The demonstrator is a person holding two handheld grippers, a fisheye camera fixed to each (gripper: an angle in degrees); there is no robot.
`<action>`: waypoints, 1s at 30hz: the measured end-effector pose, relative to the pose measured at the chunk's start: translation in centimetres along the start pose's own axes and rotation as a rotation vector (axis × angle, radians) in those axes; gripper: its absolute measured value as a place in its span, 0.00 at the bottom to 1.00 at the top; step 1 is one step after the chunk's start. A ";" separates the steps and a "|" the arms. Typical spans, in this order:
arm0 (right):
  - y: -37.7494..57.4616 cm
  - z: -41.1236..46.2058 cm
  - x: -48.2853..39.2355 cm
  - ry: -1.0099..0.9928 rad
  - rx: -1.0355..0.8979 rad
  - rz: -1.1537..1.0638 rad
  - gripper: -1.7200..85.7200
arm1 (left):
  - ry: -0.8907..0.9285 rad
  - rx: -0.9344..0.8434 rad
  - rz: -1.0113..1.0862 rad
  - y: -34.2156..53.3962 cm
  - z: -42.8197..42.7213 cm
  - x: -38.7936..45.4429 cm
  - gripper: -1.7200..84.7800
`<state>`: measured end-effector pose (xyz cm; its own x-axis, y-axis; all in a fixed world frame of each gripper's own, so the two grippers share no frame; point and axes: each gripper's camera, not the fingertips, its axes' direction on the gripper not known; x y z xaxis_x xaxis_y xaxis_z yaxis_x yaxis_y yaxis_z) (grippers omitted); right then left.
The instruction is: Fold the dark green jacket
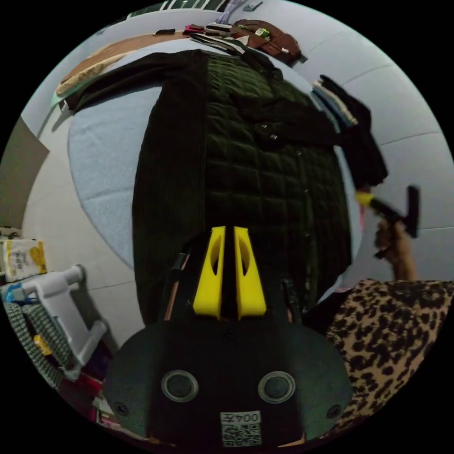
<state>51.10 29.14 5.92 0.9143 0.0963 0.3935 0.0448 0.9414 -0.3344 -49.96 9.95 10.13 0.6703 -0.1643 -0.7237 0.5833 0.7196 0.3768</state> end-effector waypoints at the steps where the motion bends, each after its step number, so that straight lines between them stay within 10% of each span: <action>1: 1.1 0.6 0.7 0.038 -0.025 0.043 0.14 | 0.053 0.055 -0.002 -0.7 -0.9 -0.2 0.05; 24: 0.3 4.2 -1.5 0.221 -0.022 0.251 0.09 | -0.085 0.091 0.122 -16.6 -0.7 3.1 0.06; 30: -0.6 4.2 -1.5 0.203 -0.020 0.271 0.08 | -0.042 0.367 0.315 -18.6 -8.5 9.5 0.04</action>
<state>48.04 29.82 9.14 0.9556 0.2734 0.1101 -0.2044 0.8838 -0.4207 -58.32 0.77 -8.65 0.8536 -0.0090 -0.5208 0.4674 0.4546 0.7582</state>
